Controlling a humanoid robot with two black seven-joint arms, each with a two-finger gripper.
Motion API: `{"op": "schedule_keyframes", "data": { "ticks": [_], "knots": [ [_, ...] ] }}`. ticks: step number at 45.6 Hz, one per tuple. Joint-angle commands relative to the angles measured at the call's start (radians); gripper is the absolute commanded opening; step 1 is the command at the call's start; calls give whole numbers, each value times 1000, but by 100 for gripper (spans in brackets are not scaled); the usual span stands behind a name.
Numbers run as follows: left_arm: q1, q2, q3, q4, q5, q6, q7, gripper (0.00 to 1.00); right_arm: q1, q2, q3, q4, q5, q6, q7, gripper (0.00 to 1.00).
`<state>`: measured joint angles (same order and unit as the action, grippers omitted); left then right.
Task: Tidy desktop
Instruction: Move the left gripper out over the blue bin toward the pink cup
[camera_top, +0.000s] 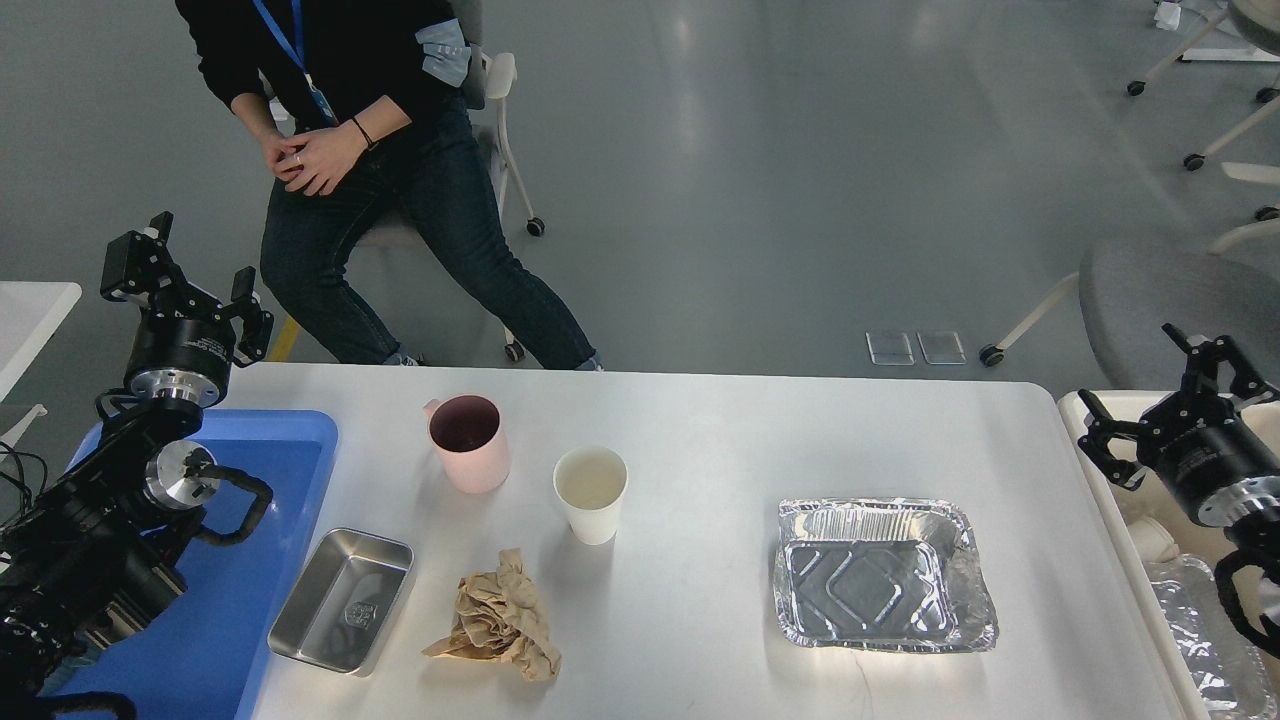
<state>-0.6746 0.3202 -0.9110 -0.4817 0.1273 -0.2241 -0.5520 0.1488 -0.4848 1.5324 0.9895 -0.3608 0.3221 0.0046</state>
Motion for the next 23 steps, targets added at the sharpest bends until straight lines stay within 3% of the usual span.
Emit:
{"op": "schedule_keyframes", "data": {
  "ticks": [1, 8, 23],
  "knots": [
    [0, -4, 0, 0, 0, 0, -19, 97, 0, 0, 0, 0, 0, 0, 0, 100],
    [1, -9, 1, 0, 0, 6, -65, 97, 1, 2, 0, 0, 0, 0, 0, 100],
    [-17, -3, -6, 0, -3, 20, -55, 97, 1, 2, 0, 0, 0, 0, 0, 100]
  ]
}}
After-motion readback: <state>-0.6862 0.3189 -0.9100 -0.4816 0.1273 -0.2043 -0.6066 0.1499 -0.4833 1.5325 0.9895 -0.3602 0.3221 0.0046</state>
